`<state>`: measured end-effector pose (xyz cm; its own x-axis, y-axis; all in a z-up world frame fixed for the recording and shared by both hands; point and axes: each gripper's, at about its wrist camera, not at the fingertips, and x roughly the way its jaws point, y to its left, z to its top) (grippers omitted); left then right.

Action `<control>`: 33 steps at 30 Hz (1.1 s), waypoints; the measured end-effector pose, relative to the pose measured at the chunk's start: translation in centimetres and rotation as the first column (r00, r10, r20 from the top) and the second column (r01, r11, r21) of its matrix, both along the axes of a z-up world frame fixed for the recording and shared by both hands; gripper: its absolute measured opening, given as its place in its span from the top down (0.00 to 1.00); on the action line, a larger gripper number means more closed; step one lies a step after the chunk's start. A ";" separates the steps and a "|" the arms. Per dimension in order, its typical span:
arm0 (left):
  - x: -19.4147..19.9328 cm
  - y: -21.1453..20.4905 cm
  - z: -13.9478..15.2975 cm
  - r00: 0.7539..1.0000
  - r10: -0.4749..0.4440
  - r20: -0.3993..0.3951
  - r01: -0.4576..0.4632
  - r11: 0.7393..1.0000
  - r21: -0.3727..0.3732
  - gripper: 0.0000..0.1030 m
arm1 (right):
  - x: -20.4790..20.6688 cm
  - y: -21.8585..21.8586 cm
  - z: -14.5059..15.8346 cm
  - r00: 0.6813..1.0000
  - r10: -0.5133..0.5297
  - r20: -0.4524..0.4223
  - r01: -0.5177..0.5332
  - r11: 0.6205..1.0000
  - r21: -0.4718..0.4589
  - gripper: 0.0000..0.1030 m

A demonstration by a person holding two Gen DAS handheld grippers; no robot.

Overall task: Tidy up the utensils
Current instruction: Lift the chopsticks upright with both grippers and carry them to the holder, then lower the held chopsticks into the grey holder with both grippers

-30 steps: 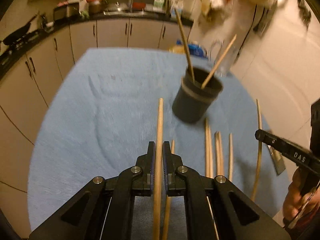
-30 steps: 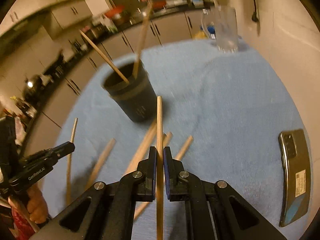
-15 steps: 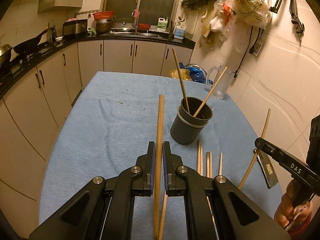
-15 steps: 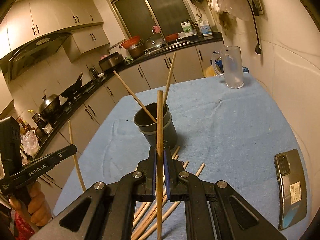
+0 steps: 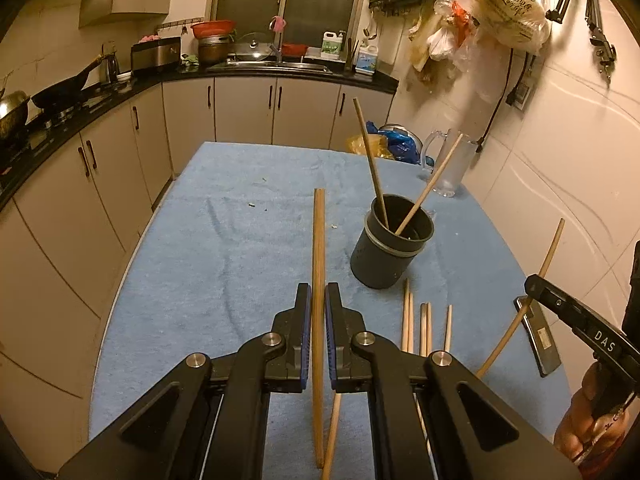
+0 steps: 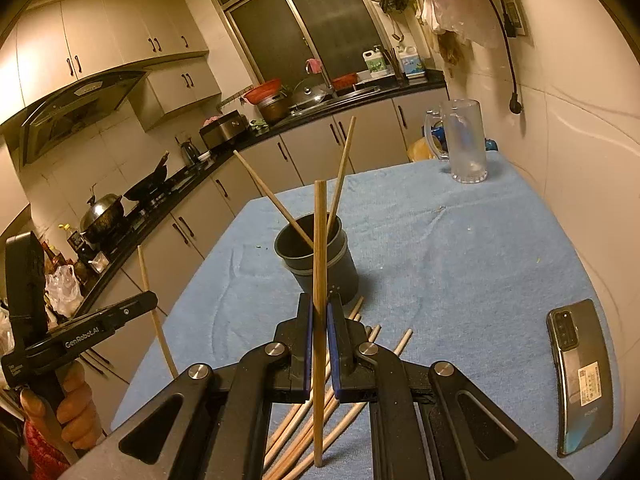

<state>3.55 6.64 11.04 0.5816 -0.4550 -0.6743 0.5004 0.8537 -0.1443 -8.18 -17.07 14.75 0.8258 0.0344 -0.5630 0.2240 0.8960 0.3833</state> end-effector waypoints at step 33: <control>-0.4 -1.3 5.1 0.994 -0.045 0.102 0.050 0.998 -0.044 0.94 | 0.2 -1.6 3.7 0.995 -0.046 0.085 0.044 0.999 0.029 0.93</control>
